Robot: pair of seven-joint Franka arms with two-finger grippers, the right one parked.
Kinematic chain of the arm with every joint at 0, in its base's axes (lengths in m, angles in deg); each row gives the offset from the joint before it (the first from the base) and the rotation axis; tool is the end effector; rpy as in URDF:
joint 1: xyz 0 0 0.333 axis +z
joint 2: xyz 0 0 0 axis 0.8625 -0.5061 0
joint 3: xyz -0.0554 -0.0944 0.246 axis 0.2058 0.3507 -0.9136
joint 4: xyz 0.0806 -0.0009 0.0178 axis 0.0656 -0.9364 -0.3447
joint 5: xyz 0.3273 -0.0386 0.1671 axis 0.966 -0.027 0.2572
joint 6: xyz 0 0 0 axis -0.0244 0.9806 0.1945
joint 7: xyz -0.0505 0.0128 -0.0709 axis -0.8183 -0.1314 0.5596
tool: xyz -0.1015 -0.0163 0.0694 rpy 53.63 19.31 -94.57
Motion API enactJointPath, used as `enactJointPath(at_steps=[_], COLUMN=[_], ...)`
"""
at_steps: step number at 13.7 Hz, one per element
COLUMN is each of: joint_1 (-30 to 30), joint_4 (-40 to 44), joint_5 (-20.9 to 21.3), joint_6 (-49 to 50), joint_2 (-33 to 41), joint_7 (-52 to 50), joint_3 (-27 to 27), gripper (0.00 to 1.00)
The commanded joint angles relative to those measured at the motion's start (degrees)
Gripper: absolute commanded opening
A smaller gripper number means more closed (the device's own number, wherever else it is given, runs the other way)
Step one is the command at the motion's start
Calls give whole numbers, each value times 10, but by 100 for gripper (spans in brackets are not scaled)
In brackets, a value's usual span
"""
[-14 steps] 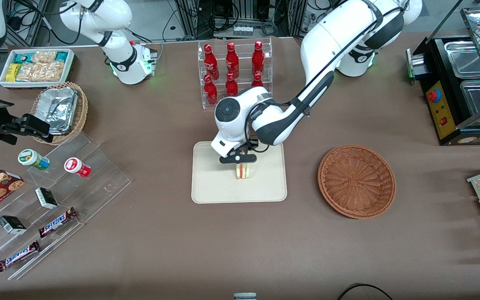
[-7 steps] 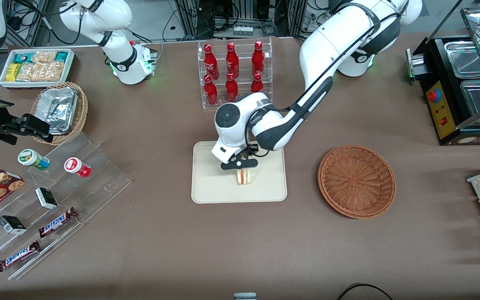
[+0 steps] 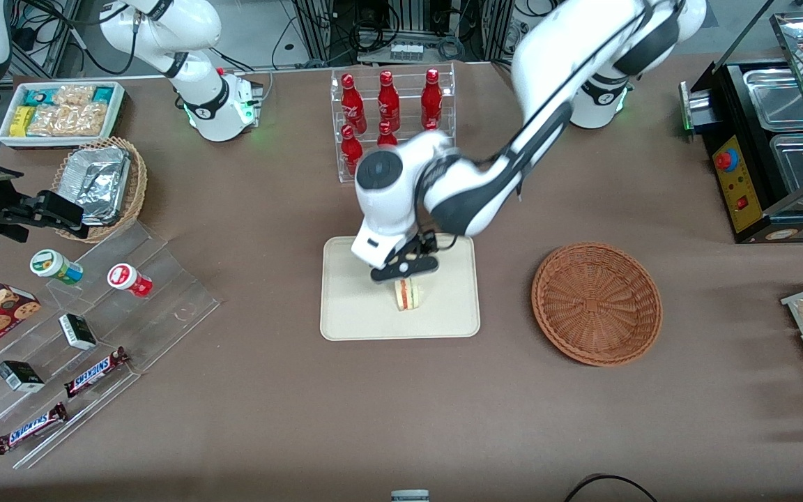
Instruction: Place sandwich from basket to tray
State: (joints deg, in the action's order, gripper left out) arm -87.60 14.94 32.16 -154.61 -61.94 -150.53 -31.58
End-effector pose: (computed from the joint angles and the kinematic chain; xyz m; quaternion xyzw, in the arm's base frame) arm 0.4719 -0.4838 0.3455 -0.9904 -0.1262 -0.0384 0.0405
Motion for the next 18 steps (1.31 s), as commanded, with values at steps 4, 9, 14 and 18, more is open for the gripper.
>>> enactJointPath(at_steps=[4, 9, 14, 18], joint_1=[113, 273, 395, 354], joint_4=[-32, -102, -195, -245], joint_5=[-76, -138, -216, -238], joint_6=[164, 217, 208, 195], joint_2=[176, 281, 375, 414], joint_7=[25, 266, 480, 635], joint_3=[-5, -5, -26, -160], gripper=[100, 100, 100, 100])
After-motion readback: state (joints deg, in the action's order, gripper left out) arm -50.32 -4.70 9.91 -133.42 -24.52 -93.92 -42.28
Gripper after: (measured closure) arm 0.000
